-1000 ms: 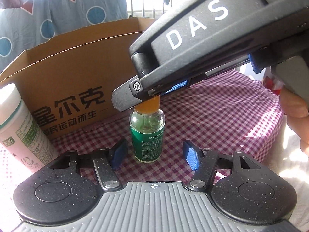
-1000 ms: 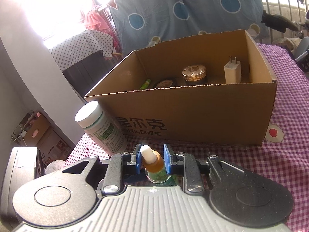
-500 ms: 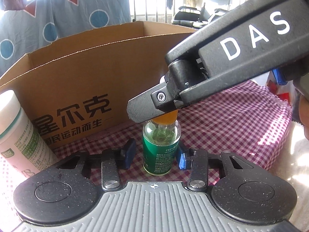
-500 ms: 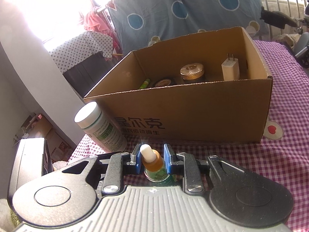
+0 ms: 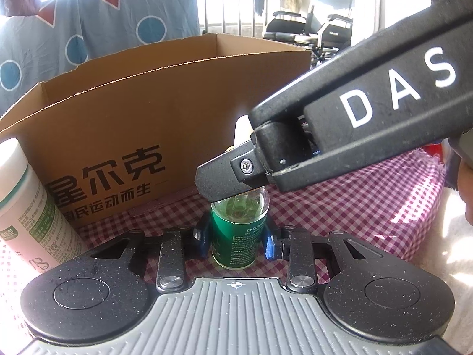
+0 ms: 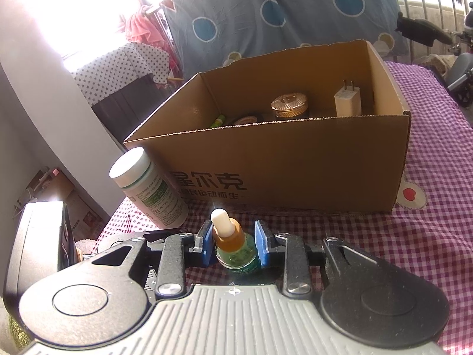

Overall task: Organize rigid objects
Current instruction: 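Close the right tool around the green dropper bottle, then lift the dropper bottle with the right tool and lower it into the box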

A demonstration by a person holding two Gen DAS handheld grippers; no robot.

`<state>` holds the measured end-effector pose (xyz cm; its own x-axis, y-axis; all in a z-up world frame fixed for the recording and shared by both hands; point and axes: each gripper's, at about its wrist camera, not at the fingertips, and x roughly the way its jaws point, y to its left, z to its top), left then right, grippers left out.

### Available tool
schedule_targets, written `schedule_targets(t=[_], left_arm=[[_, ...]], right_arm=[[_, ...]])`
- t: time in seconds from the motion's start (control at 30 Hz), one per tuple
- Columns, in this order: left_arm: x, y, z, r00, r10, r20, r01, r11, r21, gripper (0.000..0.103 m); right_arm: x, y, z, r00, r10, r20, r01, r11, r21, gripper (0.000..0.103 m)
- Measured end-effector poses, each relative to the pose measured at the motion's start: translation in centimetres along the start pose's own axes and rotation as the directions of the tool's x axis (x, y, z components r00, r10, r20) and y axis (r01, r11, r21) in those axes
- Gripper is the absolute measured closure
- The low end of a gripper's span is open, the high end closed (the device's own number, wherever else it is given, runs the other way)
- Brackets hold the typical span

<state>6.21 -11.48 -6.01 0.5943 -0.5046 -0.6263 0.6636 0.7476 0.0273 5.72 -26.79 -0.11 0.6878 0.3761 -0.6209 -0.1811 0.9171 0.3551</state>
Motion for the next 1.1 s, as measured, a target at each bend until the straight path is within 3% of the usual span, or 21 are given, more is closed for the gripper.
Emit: schedule_targets(t=[0.4,0.47,0.8,1.1], left_arm=[[-0.5,-1.0,0.4,1.0,0.015,-0.006,-0.015,1.0,0.02,0.072],[-0.7,-1.3,0.5,1.0,0.015,-0.007,-0.015,1.0,0.022,0.072],[-1.7,-2.2,0.8,1.0,0.024,0.012,-0.024,0.999,0.027,0.072],[-5.6,-1.3,4.9,0.995,0.021,0.093,-0.02,1.0,-0.019,0.072]], right_arm=[[-0.8,-0.4,-0.2,1.0,0.003,0.02,-0.003,1.0,0.002,0.074],[-1.1,-0.5,-0.1,1.0,0.014,0.028,-0.014,1.0,0.01,0.079],[-2.3,-0.4,-0.2,0.998,0.021,0.06,-0.022,1.0,0.012,0.079],[-6.0,1.4,3.3,0.983,0.069,0.168,-0.058,0.996,-0.068,0.079]])
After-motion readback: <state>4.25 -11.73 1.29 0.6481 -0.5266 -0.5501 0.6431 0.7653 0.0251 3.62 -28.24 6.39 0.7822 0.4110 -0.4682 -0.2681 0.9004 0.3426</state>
